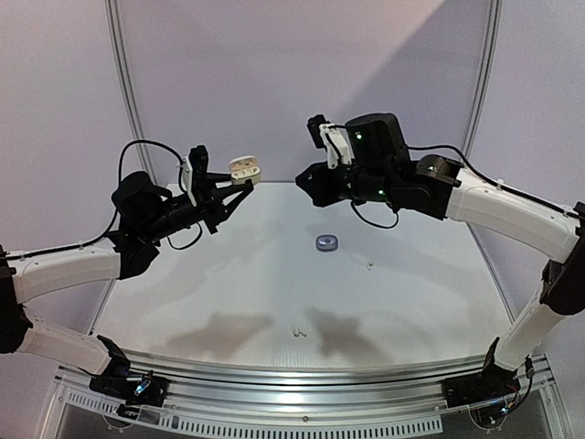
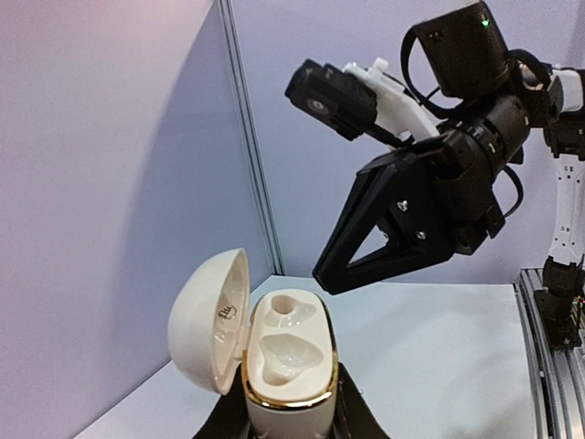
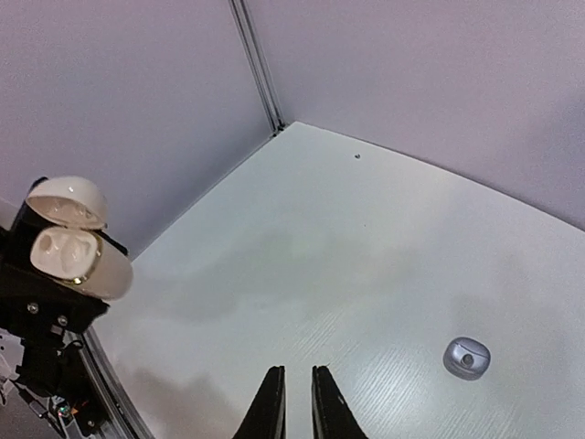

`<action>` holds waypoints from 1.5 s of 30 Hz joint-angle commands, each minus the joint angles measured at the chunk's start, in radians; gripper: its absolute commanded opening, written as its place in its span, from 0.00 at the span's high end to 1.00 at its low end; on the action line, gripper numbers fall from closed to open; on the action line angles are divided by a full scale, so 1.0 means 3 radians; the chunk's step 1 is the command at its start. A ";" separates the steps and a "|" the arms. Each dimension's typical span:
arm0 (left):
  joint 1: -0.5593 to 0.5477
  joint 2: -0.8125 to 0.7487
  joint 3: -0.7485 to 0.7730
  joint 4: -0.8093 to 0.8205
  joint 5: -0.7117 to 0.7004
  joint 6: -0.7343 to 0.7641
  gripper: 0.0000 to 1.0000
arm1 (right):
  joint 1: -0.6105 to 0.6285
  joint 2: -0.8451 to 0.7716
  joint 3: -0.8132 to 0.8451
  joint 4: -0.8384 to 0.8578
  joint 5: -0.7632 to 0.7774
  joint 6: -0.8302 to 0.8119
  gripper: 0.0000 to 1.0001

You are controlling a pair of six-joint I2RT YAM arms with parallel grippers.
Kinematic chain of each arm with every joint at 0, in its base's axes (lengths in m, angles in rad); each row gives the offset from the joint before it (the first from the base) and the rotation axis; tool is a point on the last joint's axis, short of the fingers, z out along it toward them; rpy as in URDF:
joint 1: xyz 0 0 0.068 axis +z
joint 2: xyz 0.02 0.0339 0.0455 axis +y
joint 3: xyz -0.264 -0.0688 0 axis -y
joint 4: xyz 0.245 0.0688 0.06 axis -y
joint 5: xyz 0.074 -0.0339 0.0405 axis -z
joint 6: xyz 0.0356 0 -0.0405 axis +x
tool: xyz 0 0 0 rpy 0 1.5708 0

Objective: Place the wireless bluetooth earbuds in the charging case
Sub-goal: Pick up the right earbud from the center of the board.

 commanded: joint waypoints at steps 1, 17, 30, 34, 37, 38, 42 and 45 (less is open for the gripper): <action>0.0021 -0.0113 -0.0056 -0.0319 -0.0217 0.0028 1.00 | -0.0045 -0.0265 -0.0351 -0.0238 0.0045 0.0468 0.86; 0.0023 -0.0304 -0.0162 -0.0526 -0.0416 0.0132 1.00 | 0.0194 0.1175 0.0428 -0.1992 -0.0475 0.0896 0.42; 0.0048 -0.0233 -0.0147 -0.0491 -0.0352 0.0090 1.00 | 0.0407 0.1998 0.1076 -0.2656 -0.0522 0.1221 0.33; 0.0054 -0.0210 -0.0125 -0.0489 -0.0327 0.0074 1.00 | 0.0439 0.2136 0.1114 -0.2728 -0.0597 0.1280 0.35; 0.0054 -0.0206 -0.0114 -0.0501 -0.0310 0.0064 1.00 | 0.0445 0.2228 0.1115 -0.2779 -0.0577 0.1368 0.42; 0.0054 -0.0204 -0.0111 -0.0513 -0.0309 0.0064 1.00 | 0.0448 0.2241 0.1116 -0.2775 -0.0578 0.1394 0.43; 0.0059 -0.0194 -0.0101 -0.0519 -0.0297 0.0059 1.00 | 0.0451 0.2302 0.1116 -0.2751 -0.0587 0.1459 0.46; 0.0064 -0.0195 -0.0105 -0.0507 -0.0290 0.0059 1.00 | 0.0469 0.2328 0.1110 -0.2663 -0.0646 0.1456 0.48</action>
